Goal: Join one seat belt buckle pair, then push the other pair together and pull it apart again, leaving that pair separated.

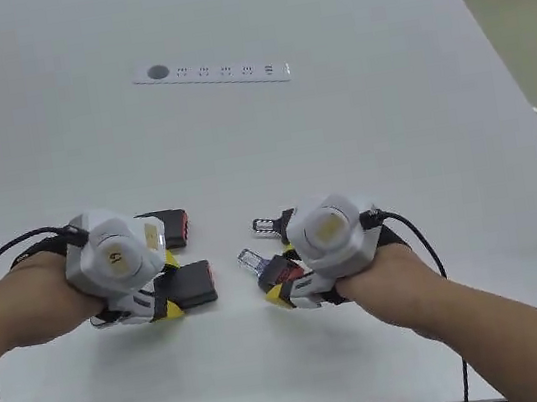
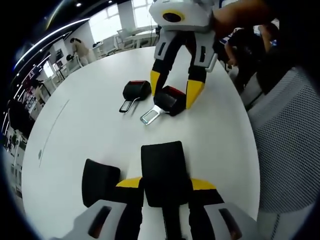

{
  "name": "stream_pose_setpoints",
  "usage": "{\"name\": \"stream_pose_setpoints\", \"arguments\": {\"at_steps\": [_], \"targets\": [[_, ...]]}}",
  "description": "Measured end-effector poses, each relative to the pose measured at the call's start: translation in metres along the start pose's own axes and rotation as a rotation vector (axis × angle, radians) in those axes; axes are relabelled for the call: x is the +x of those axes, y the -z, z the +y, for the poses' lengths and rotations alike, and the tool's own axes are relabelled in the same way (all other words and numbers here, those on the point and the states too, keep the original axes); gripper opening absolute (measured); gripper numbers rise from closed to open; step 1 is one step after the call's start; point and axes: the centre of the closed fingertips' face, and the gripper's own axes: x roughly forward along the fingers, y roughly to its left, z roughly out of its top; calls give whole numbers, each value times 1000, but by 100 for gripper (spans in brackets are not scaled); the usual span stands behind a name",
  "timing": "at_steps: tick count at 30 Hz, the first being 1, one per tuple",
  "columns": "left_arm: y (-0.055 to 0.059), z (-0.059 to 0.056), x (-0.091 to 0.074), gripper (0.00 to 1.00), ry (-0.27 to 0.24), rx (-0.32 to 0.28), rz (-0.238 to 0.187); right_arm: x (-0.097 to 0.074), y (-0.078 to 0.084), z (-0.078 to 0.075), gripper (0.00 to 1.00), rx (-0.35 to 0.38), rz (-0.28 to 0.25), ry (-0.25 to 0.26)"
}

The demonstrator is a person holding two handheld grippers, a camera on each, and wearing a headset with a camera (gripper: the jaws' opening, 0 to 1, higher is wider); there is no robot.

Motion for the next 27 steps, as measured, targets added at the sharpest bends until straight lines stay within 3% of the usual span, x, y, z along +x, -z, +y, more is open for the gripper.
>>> {"name": "stream_pose_setpoints", "arguments": {"at_steps": [10, 22, 27], "targets": [[1, -2, 1, 34, 43, 33, 18, 6, 8, 0, 34, -34, 27, -23], [0, -4, 2, 34, 63, 29, 18, 6, 13, 1, 34, -143, 42, -63], [-1, -5, 2, 34, 79, 60, 13, 6, 14, 6, 34, -197, 61, -97]]}}
